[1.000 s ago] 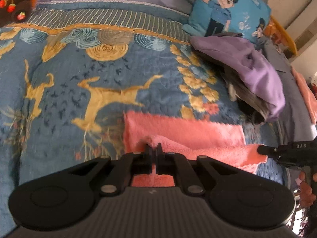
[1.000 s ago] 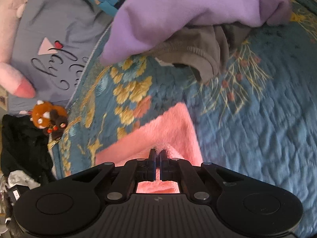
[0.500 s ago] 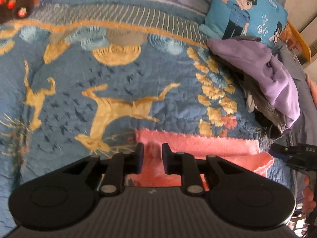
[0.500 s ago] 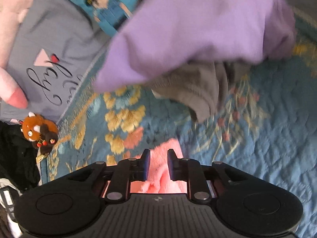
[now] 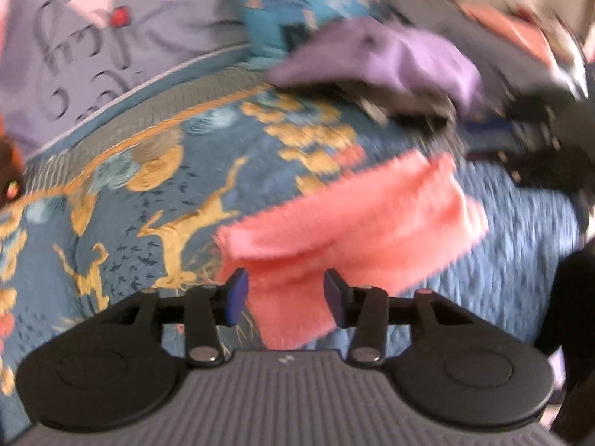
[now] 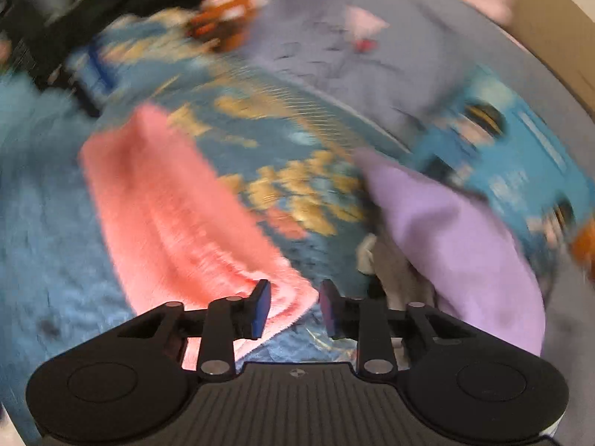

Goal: Fold towel

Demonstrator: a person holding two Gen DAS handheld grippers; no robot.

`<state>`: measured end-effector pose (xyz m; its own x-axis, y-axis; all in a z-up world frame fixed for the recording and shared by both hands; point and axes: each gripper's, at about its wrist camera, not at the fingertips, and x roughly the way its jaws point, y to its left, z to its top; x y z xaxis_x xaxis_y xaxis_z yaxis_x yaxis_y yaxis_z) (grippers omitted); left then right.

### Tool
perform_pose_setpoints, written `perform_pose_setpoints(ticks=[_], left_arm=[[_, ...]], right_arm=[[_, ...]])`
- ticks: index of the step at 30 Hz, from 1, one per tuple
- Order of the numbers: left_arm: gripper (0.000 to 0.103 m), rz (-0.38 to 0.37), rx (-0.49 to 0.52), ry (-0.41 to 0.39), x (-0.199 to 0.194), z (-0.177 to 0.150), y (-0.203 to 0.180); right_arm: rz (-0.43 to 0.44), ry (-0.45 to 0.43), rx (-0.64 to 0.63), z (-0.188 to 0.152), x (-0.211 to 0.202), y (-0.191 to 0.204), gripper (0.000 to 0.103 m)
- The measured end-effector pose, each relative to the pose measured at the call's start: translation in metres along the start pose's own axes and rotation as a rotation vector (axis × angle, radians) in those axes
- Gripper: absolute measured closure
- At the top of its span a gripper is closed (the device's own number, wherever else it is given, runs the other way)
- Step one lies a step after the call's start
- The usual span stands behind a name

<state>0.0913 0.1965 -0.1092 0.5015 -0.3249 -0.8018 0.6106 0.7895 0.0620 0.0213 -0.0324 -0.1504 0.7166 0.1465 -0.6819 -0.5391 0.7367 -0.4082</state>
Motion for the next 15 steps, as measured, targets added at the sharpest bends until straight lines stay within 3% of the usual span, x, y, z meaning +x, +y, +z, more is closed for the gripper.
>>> perform_pose_setpoints(ticks=[5, 7, 11, 15], left_arm=[[0.036, 0.035, 0.235, -0.014, 0.009, -0.012, -0.013], [0.035, 0.049, 0.318, -0.003, 0.014, -0.015, -0.012], [0.030, 0.040, 0.426, 0.011, 0.022, -0.019, -0.011], [0.025, 0.031, 0.532, 0.020, 0.029, -0.019, -0.018]], right_arm=[[0.017, 0.025, -0.287, 0.005, 0.013, 0.008, 0.077], [0.035, 0.032, -0.359, 0.004, 0.012, 0.011, 0.077], [0.050, 0.017, -0.451, 0.003, 0.006, 0.020, 0.053], [0.054, 0.019, -0.520, 0.002, 0.008, 0.027, 0.051]])
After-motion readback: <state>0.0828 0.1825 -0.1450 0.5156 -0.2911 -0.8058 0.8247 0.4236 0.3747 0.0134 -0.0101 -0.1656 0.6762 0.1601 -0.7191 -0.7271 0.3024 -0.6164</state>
